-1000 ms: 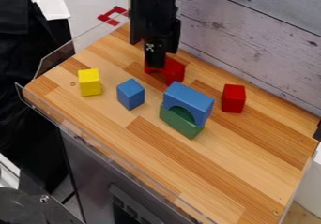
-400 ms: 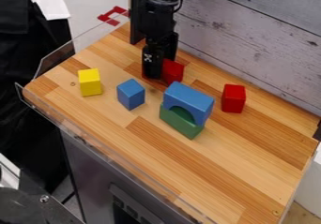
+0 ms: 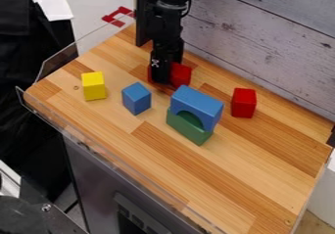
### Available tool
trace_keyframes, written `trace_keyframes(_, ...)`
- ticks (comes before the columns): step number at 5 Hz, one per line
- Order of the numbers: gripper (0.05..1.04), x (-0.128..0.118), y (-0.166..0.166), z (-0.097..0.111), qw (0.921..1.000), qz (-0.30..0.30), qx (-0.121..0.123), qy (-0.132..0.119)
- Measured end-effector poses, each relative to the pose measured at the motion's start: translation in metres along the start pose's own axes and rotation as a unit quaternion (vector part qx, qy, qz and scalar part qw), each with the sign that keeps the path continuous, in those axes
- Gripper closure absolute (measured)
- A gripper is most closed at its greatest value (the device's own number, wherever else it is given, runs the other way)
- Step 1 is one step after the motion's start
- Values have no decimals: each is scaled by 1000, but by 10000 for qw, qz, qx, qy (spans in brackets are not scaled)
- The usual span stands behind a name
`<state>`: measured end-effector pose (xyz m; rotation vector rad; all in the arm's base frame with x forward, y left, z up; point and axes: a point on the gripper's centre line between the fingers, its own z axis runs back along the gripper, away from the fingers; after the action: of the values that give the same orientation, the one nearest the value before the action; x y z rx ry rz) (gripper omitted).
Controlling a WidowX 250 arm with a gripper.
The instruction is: Put the red ark to the blue ark
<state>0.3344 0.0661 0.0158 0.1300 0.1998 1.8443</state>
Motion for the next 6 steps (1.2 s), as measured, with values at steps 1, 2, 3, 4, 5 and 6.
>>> trace_keyframes(1,491,-1,-1,0,10000,75,-28,38)
trace_keyframes(2,491,-1,3,20,9995,255,-167,24)
trace_keyframes(3,491,-3,9,67,9979,353,-551,22)
trace_keyframes(4,491,-16,29,106,9954,421,-830,-218)
trace_keyframes(5,491,-26,53,122,9958,344,-764,-362)
trace_keyframes(6,491,-30,71,116,9973,260,-577,-366)
